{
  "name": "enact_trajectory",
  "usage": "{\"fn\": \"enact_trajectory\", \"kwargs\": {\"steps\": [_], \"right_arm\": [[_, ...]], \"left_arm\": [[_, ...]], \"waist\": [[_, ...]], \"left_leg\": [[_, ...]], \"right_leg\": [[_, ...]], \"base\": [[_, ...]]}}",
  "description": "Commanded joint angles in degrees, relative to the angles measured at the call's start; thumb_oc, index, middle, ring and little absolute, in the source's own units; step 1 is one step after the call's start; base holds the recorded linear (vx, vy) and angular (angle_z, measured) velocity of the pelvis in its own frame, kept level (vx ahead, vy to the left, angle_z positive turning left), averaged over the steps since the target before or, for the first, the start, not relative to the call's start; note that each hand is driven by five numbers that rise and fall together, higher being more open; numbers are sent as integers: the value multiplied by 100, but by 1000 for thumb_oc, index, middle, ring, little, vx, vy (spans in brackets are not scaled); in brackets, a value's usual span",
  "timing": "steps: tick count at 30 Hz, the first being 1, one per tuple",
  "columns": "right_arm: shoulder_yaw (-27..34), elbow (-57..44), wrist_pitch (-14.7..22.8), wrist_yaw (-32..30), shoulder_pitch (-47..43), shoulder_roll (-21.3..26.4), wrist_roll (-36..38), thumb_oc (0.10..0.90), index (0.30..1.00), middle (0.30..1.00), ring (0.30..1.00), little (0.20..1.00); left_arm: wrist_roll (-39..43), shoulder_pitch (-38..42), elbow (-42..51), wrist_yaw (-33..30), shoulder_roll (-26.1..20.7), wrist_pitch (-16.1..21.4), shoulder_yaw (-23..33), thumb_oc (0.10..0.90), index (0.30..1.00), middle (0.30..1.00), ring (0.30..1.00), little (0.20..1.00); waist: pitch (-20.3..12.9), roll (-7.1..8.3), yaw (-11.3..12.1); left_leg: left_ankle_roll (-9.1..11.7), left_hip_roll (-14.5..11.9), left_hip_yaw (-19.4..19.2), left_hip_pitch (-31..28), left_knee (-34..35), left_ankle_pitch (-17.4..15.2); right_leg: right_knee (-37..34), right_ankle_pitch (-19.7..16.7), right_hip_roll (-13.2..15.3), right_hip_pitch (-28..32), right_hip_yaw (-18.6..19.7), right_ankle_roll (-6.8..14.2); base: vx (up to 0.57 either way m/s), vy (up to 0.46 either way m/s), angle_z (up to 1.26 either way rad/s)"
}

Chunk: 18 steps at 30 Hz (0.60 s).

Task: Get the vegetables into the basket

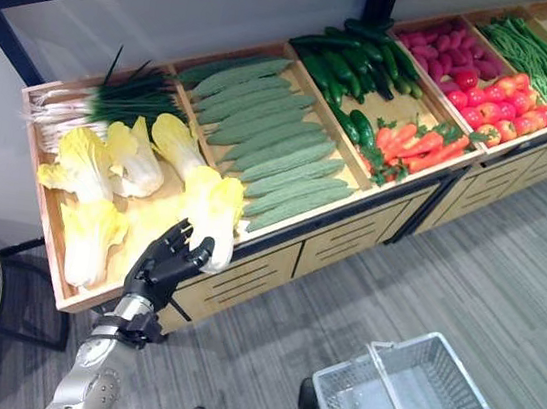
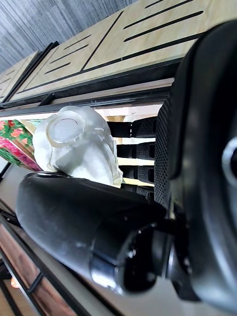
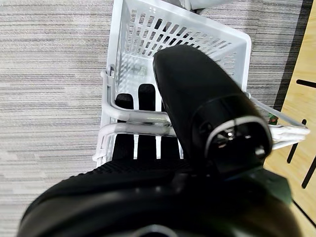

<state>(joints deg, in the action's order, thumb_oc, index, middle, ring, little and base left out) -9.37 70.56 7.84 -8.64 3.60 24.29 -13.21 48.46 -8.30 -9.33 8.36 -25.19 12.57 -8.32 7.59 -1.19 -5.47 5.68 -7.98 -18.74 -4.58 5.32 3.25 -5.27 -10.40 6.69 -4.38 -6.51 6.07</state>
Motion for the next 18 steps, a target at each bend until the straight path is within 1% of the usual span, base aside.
{"fn": "enact_trajectory", "kwargs": {"steps": [1,4,6,7,8,9,10,11,12,13,14,15,16,18], "right_arm": [[-128,11,185,-14,-5,-35,138,400,300,300,300,300],[-100,-5,179,1,-44,-20,171,400,300,300,300,300],[-40,-25,140,9,-85,-11,224,400,300,300,300,300],[-1,-2,106,51,-49,-11,216,400,300,300,300,300],[2,-5,96,74,-43,-19,215,400,300,300,300,300],[1,-51,80,80,-40,-34,220,400,300,300,300,300],[7,-70,77,78,-40,-42,217,400,300,300,300,300],[6,-70,76,79,-43,-45,217,400,300,300,300,300],[-15,-133,45,73,-107,-77,239,400,300,300,300,300],[0,-154,49,79,-88,-113,305,400,300,300,300,300],[1,-155,48,79,-87,-113,305,400,300,300,300,300],[-36,-164,47,76,-80,-147,359,400,300,300,300,300],[-35,-164,48,76,-81,-147,360,400,300,300,300,300],[-51,-108,37,59,-92,-159,369,400,300,300,300,300]], "left_arm": [[46,609,542,328,-345,484,231,400,300,300,300,300],[24,613,586,379,-368,483,224,400,300,300,300,300],[67,696,590,461,-350,440,110,400,300,300,300,300],[83,864,613,506,-392,410,-83,400,300,300,300,300],[70,905,612,499,-399,426,-113,400,300,300,300,300],[51,1023,601,506,-407,453,-239,400,300,300,300,300],[19,1056,604,490,-401,476,-259,400,300,300,300,300],[19,1058,603,490,-404,476,-258,400,300,300,300,300],[-41,1128,602,431,-430,503,-268,400,300,300,300,300],[-41,1176,567,423,-455,505,-310,400,300,300,300,300],[-41,1177,565,423,-455,506,-312,400,300,300,300,300],[-122,1270,474,392,-484,497,-397,400,300,300,300,300],[-122,1272,472,392,-484,498,-398,400,300,300,300,300],[-144,1314,431,384,-508,477,-420,400,300,300,300,300]], "waist": [[-143,345,14],[-116,368,30],[-30,431,51],[33,470,5],[50,494,1],[103,555,-84],[146,565,-105],[127,574,-94],[191,583,-126],[209,560,-131],[210,560,-128],[243,541,-126],[244,542,-127],[249,484,-54]], "left_leg": [[171,-48,303,-201,-32,-204],[120,11,253,-281,-32,-229],[28,100,215,-266,-209,-342],[-49,188,173,-263,-225,-387],[-79,243,161,-276,-192,-399],[-130,359,94,-282,-125,-414],[-145,388,14,-304,-120,-432],[-145,396,0,-281,-118,-419],[-174,412,-161,-218,-105,-406],[-194,384,-238,-195,-100,-418],[-194,384,-239,-196,-100,-419],[-255,376,-385,-127,-78,-383],[-256,376,-384,-127,-78,-384],[-307,341,-565,-43,-63,-324]], "right_leg": [[65,233,439,234,125,527],[116,240,479,238,150,556],[330,242,579,152,249,611],[567,136,675,17,314,701],[636,43,720,-48,364,757],[682,-345,800,-225,501,893],[619,-556,806,-286,530,893],[616,-570,810,-318,548,893],[578,-873,850,-534,573,893],[617,-803,857,-589,492,893],[619,-802,856,-590,493,893],[896,-510,888,-565,202,893],[902,-506,889,-567,202,893],[1302,-141,928,-461,-248,783]], "base": [[9,57,-3],[-4,78,-9],[-50,186,-19],[-67,207,-12],[-98,257,-7],[-88,182,-3],[-75,142,-13],[-130,107,-25],[-144,100,-45],[-139,101,-59],[-144,146,-74],[-105,100,-66],[-165,152,-47],[-104,92,-35]]}}
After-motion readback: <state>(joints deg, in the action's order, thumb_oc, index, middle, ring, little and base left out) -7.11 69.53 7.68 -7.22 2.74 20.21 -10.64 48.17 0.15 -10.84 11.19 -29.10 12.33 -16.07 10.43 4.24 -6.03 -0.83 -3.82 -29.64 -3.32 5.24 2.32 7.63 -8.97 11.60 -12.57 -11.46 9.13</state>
